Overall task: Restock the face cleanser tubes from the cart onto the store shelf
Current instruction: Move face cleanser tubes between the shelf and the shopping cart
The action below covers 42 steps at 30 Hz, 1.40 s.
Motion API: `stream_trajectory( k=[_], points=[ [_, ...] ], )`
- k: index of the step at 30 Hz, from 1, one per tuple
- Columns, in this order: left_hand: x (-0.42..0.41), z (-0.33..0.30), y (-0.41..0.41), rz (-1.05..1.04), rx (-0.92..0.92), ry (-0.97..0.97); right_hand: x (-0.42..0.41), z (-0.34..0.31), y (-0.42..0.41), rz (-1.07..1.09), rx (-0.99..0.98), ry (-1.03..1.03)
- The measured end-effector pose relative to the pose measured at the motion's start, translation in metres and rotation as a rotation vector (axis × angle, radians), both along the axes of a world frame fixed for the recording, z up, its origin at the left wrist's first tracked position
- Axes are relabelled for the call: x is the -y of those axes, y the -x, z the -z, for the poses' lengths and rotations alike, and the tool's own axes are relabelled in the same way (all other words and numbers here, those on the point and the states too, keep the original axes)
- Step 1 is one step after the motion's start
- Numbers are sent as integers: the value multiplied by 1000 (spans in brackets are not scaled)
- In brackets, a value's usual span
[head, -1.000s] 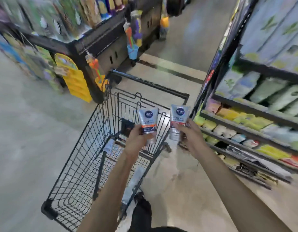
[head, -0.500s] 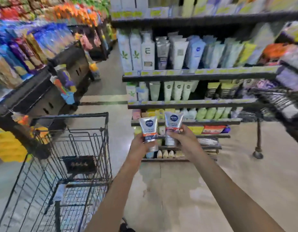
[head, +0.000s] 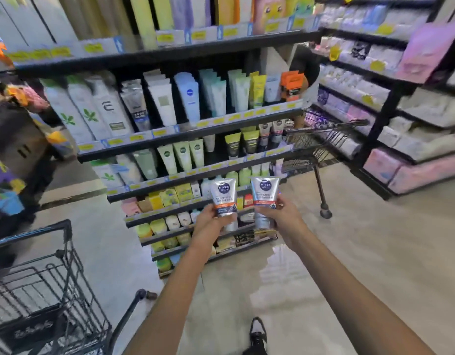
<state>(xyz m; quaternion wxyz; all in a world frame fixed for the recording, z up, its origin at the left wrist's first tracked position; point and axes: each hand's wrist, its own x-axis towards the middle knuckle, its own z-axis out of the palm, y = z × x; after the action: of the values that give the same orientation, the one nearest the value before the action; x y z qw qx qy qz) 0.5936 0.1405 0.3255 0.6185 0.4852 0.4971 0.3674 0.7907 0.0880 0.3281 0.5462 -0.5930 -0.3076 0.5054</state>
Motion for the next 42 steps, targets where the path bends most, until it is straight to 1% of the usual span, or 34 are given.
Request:
stream_trajectory(
  k=[6, 14, 23, 27, 30, 33, 37, 41, 42],
  points=[
    [-44, 10, -81, 72, 33, -1, -27, -1, -82, 70, -28, 4],
    [-113, 11, -180, 59, 54, 26, -95, -2, -187, 95, -2, 39],
    [-170, 15, -256, 15, -28, 40, -170, 17, -270, 44, 38, 56],
    [-196, 25, -284, 22, -20, 57, -210, 29, -303, 15, 59, 94],
    [-220, 31, -310, -29, -60, 71, -243, 36, -330, -20, 68, 128],
    [-242, 40, -334, -78, -49, 87, -275, 35, -354, -63, 105, 144],
    [-269, 46, -358, -226, -100, 114, -316, 33, -377, -147, 183, 151],
    [-302, 57, -371, -338, -175, 145, -353, 44, -390, -165, 230, 174],
    [-311, 56, -375, -367, -154, 163, -361, 46, -392, -170, 248, 173]
  ],
)
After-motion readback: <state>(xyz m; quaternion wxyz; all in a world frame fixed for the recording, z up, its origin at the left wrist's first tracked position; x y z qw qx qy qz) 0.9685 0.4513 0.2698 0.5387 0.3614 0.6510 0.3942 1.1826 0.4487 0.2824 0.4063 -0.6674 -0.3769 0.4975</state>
